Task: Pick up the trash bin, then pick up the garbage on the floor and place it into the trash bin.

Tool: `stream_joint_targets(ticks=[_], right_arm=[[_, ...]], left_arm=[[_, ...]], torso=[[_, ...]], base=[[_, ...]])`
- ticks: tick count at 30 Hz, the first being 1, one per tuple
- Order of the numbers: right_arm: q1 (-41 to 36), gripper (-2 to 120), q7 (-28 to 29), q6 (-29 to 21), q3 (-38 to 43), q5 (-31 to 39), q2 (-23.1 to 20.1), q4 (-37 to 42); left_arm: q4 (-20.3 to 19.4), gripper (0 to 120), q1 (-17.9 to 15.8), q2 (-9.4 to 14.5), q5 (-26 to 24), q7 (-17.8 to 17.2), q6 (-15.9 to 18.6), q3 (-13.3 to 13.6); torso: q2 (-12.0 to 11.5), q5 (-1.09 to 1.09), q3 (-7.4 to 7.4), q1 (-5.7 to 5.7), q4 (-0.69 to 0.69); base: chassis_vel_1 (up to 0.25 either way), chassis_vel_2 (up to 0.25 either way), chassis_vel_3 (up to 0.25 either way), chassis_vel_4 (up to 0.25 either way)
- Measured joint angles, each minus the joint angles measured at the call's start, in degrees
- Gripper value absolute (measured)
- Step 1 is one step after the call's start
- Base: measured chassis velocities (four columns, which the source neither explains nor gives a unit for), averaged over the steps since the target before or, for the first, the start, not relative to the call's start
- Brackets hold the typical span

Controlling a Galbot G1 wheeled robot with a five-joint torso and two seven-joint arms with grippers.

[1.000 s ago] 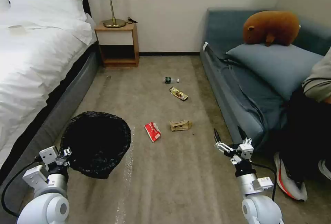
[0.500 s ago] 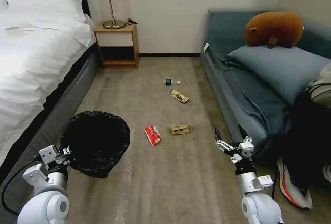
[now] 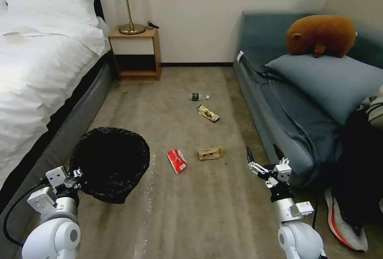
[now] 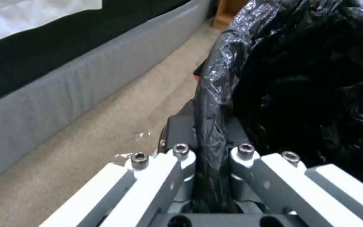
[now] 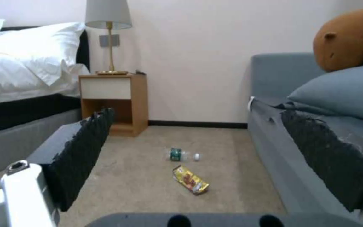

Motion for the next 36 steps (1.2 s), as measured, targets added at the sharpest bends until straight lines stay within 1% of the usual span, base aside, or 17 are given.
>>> stream_joint_targets(ticks=[11,36], right_arm=[[0.7,100,0.1,-0.3,-0.7,-0.3,0.1,-0.8],[0.8,100,0.0,-0.4,-0.7,-0.3,0.3,-1.0]], left_arm=[[0.7,4,-1.2,0.5,-0.1,-0.2,0.8,-0.1],[0.4,4,-1.0,0.2,-0.2,-0.1,0.9,0.1]], torso=[[0.0,0.00,0.00,0.00,0.00],[0.0,0.00,0.00,0.00,0.00]], base=[[-0.037,0.040,0.044,-0.038],[-0.045,0.048,0.045,-0.042]])
